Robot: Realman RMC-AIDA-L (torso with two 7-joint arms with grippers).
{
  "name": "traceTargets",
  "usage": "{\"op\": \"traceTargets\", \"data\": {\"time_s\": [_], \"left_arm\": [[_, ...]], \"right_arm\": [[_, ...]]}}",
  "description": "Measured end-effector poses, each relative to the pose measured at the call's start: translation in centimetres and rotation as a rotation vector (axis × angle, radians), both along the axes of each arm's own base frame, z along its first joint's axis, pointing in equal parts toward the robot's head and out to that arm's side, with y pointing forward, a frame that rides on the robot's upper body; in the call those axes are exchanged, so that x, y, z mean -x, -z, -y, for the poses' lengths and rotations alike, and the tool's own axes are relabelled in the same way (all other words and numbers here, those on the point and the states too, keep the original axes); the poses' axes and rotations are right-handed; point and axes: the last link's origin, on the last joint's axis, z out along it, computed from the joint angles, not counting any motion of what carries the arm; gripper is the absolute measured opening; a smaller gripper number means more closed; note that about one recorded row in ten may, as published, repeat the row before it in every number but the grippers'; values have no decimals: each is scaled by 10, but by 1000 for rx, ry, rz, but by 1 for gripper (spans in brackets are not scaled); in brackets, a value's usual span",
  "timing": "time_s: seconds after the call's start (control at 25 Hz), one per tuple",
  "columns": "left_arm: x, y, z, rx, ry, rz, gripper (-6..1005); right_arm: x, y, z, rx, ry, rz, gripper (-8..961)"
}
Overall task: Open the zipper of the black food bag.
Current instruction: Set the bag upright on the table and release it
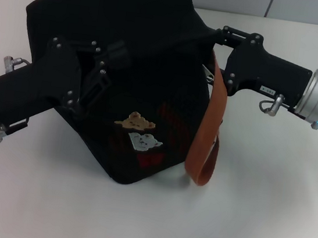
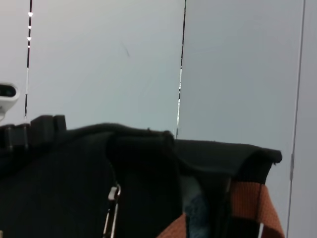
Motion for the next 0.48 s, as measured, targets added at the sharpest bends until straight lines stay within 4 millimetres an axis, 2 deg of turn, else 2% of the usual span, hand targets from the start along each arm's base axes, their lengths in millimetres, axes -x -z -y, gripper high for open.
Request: {"op": "traceTargets", "data": {"time_s": [0.28, 0.48], "left_arm": [[0, 0, 0, 0, -1, -1, 23], [0, 1, 0, 3, 3, -1, 23]], "right_arm": [[0, -3, 0, 14, 8, -12, 608], [-2, 11, -6, 25, 35, 86, 608]]}}
